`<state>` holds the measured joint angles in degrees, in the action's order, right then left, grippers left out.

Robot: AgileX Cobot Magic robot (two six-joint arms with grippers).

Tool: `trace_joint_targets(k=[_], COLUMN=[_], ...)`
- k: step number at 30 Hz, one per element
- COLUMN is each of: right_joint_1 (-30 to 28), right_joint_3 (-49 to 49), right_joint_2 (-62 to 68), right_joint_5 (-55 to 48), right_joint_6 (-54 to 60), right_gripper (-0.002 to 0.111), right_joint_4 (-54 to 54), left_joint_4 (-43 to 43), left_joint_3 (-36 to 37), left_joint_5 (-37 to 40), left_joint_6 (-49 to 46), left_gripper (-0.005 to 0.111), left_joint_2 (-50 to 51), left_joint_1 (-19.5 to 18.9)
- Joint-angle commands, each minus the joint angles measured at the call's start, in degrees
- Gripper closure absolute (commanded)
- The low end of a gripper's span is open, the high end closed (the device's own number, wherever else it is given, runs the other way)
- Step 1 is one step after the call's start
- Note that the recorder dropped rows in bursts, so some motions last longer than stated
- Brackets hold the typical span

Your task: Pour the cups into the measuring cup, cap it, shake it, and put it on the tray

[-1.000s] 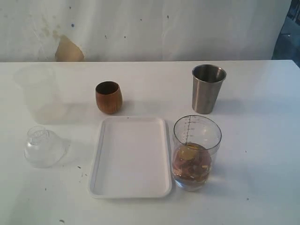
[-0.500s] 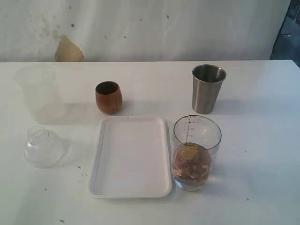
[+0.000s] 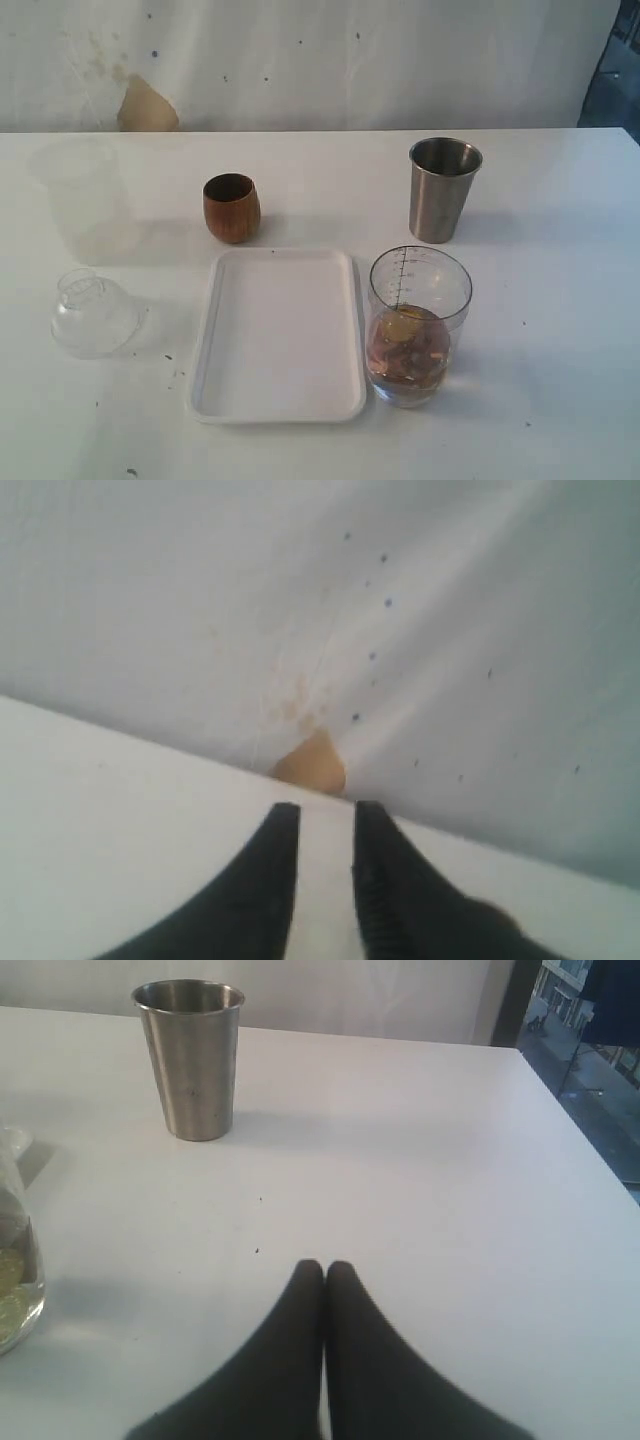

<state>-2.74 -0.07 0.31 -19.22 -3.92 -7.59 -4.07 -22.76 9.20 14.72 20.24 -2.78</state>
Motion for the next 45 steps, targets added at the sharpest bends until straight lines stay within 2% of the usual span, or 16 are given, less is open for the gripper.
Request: trace_joint_targets(k=[1, 3, 7, 11, 14, 19, 22, 26, 32, 38, 40, 42, 43, 45], right_joint_1=[0.3, 0.3, 0.3, 0.3, 0.3, 0.3, 0.3, 0.3, 0.3, 0.3, 0.3, 0.3, 0.3, 0.3], right_joint_3=[0.1, 0.1, 0.1, 0.1, 0.1, 0.1, 0.1, 0.1, 0.1, 0.1, 0.1, 0.1, 0.1, 0.1], right_joint_2=[-0.3, -0.3, -0.3, -0.3, -0.3, -0.3, -0.3, -0.3, -0.3, -0.3, -0.3, -0.3, -0.3, -0.3], right_joint_5=[0.0, 0.0, 0.0, 0.0, 0.0, 0.0, 0.0, 0.0, 0.0, 0.0, 0.0, 0.0, 0.0, 0.0], right_joint_6=[0.3, 0.3, 0.3, 0.3, 0.3, 0.3, 0.3, 0.3, 0.3, 0.3, 0.3, 0.3, 0.3, 0.3], right_gripper=[0.108, 0.108, 0.108, 0.108, 0.108, 0.108, 0.108, 0.108, 0.108, 0.108, 0.108, 0.108, 0.108, 0.108], right_joint_4=[0.2, 0.2, 0.2, 0.2, 0.2, 0.2, 0.2, 0.2, 0.2, 0.2, 0.2, 0.2, 0.2, 0.2], left_joint_4=[-4.4, -12.6, -27.5, -29.2, -32.5, -33.1, -32.5, -32.0, -31.2, -31.1, -31.1, -31.1, -30.6, -30.4], left_joint_3=[-7.8, -10.7, -14.1, -14.5, -14.6, -16.1, -16.3, -16.3, -16.3, -16.3, -16.3, -16.7, -17.0, -18.1], left_joint_5=[11.2, 16.7, 26.3, 26.3, 20.9, 13.4, 5.7, -0.1, -0.7, -1.6, -0.8, 1.6, 3.2, 6.3], left_joint_6=[-13.7, -23.1, -38.4, -40.3, -42.1, -47.7, -48.7, -48.2, -48.4, -49.4, -49.0, -49.3, -49.8, -49.7], left_gripper=[0.052, 0.036, 0.037, 0.037, 0.037, 0.037, 0.037, 0.037, 0.038, 0.065, 0.080, 0.101, 0.106, 0.107], left_joint_2=[10.5, 16.9, 30.3, 42.3, 51.0, 60.4, 63.5, 66.6, 70.1, 72.5, 72.4, 72.0, 71.7, 71.1], left_joint_1=[0.0, 0.0, 0.0, 0.0, 1.5, 9.5, 13.4, 14.4, 14.4, 14.4, 14.4, 14.4, 14.4, 14.4])
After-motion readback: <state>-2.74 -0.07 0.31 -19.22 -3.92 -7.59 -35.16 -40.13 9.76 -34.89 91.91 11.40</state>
